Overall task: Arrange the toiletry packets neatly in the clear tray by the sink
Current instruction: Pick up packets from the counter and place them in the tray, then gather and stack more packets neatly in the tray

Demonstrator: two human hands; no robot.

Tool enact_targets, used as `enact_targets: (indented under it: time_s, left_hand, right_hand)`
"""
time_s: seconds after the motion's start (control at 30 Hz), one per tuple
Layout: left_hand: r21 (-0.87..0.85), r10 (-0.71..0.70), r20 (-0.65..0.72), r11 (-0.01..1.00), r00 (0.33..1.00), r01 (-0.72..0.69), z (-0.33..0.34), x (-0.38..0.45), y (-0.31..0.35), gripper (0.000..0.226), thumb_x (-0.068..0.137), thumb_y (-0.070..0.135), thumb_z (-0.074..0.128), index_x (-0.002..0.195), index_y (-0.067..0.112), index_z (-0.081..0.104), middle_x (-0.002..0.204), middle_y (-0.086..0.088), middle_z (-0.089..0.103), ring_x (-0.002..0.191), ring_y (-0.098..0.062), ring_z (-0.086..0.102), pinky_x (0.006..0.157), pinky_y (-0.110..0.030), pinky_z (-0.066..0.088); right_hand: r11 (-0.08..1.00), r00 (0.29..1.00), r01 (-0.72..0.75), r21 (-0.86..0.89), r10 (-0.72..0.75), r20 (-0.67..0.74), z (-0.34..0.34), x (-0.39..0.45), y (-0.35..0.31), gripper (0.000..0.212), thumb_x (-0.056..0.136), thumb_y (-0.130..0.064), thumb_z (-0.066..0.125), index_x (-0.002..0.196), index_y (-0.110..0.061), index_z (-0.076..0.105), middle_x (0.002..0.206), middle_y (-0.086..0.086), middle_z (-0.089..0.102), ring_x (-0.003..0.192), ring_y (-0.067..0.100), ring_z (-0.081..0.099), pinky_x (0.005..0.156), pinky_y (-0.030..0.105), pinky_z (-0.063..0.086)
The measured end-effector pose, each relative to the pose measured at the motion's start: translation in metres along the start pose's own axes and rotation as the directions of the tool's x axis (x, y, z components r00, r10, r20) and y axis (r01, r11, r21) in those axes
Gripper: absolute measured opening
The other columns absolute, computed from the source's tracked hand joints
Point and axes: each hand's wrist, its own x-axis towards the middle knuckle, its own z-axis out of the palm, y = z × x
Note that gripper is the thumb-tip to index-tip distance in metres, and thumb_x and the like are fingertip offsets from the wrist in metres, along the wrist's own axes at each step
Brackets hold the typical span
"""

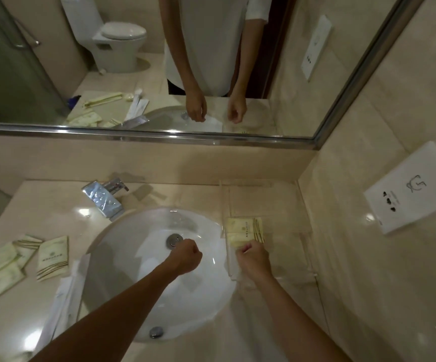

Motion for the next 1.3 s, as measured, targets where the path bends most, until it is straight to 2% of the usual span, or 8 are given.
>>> enact_targets:
  time_s: [0.17, 0.3, 0.53, 0.63, 0.9, 0.97, 1.13, 1.3]
  left_hand:
    - [0.017, -0.006, -0.050, 1.000, 0.999, 0.007, -0.021, -0.028, -0.013, 0.011, 0.088, 0.007, 0.045, 0.091, 0.005, 0.055, 0.093, -0.020, 0.065, 0.074, -0.024, 0.060, 0.060, -0.029, 0.045]
    - [0.059, -0.019, -0.065, 0.998, 0.998, 0.023, -0.047, -0.042, -0.029, 0.019, 0.088, 0.009, 0.044, 0.097, 0.007, 0.061, 0.107, -0.020, 0.068, 0.099, -0.036, 0.065, 0.074, -0.033, 0.052]
    - [0.137, 0.016, -0.166, 0.991, 0.986, 0.007, -0.098, -0.051, -0.070, 0.021, 0.090, 0.018, 0.051, 0.101, 0.005, 0.062, 0.113, -0.012, 0.064, 0.102, -0.027, 0.060, 0.082, -0.030, 0.045]
    - [0.137, 0.013, -0.192, 0.990, 0.981, 0.014, -0.126, -0.060, -0.102, 0.021, 0.088, 0.016, 0.051, 0.100, 0.005, 0.064, 0.111, -0.013, 0.065, 0.101, -0.026, 0.061, 0.079, -0.028, 0.042]
    - [0.052, -0.078, -0.204, 0.995, 0.976, 0.090, -0.203, -0.081, -0.216, 0.025, 0.087, 0.017, 0.049, 0.100, 0.002, 0.063, 0.103, -0.017, 0.069, 0.086, -0.028, 0.065, 0.080, -0.035, 0.055]
    - [0.027, -0.098, -0.220, 0.994, 0.971, 0.107, -0.216, -0.087, -0.245, 0.025, 0.087, 0.017, 0.048, 0.098, 0.001, 0.064, 0.102, -0.017, 0.070, 0.090, -0.031, 0.067, 0.080, -0.037, 0.058]
    - [0.088, -0.182, -0.239, 0.974, 0.954, 0.208, -0.243, -0.100, -0.313, 0.023, 0.087, 0.019, 0.052, 0.103, 0.006, 0.063, 0.114, -0.012, 0.065, 0.104, -0.028, 0.061, 0.086, -0.035, 0.051]
    - [0.170, -0.146, -0.371, 0.960, 0.917, 0.221, -0.251, -0.102, -0.356, 0.030, 0.088, 0.032, 0.054, 0.110, 0.012, 0.056, 0.117, -0.008, 0.059, 0.108, -0.027, 0.055, 0.086, -0.036, 0.049]
  right_hand:
    - [0.982, 0.986, 0.138, -0.128, -0.124, 0.109, 0.008, -0.018, -0.025, 0.013, 0.080, -0.018, 0.058, 0.071, -0.021, 0.049, 0.076, -0.004, 0.056, 0.075, 0.020, 0.055, 0.061, 0.025, 0.039]
    - [0.946, 0.969, 0.224, -0.235, -0.191, 0.157, 0.016, -0.038, -0.042, 0.007, 0.081, -0.023, 0.056, 0.077, -0.019, 0.051, 0.091, 0.002, 0.063, 0.082, 0.023, 0.060, 0.064, 0.027, 0.043]
    - [0.850, 0.941, 0.329, -0.411, -0.257, 0.221, 0.044, -0.066, -0.084, 0.017, 0.085, -0.023, 0.055, 0.091, -0.009, 0.062, 0.097, 0.010, 0.066, 0.083, 0.026, 0.063, 0.067, 0.030, 0.046]
    - [0.824, 0.924, 0.369, -0.430, -0.277, 0.263, 0.075, -0.084, -0.107, 0.012, 0.086, -0.026, 0.056, 0.085, -0.014, 0.058, 0.095, 0.008, 0.064, 0.084, 0.027, 0.064, 0.068, 0.031, 0.047]
    - [0.712, 0.848, 0.513, -0.479, -0.336, 0.409, 0.191, -0.136, -0.162, 0.010, 0.086, -0.033, 0.056, 0.084, -0.023, 0.054, 0.100, 0.005, 0.065, 0.093, 0.025, 0.060, 0.082, 0.032, 0.048]
    - [0.693, 0.832, 0.533, -0.485, -0.327, 0.447, 0.221, -0.149, -0.171, 0.010, 0.087, -0.033, 0.055, 0.086, -0.023, 0.053, 0.098, 0.004, 0.063, 0.086, 0.023, 0.057, 0.075, 0.030, 0.045]
    - [0.697, 0.803, 0.548, -0.462, -0.285, 0.523, 0.291, -0.175, -0.194, 0.011, 0.085, -0.030, 0.058, 0.088, -0.020, 0.055, 0.094, 0.001, 0.057, 0.091, 0.024, 0.062, 0.078, 0.034, 0.052]
    - [0.700, 0.804, 0.552, -0.454, -0.301, 0.513, 0.337, -0.181, -0.206, 0.011, 0.086, -0.029, 0.055, 0.092, -0.022, 0.048, 0.114, 0.007, 0.059, 0.101, 0.028, 0.060, 0.079, 0.033, 0.049]
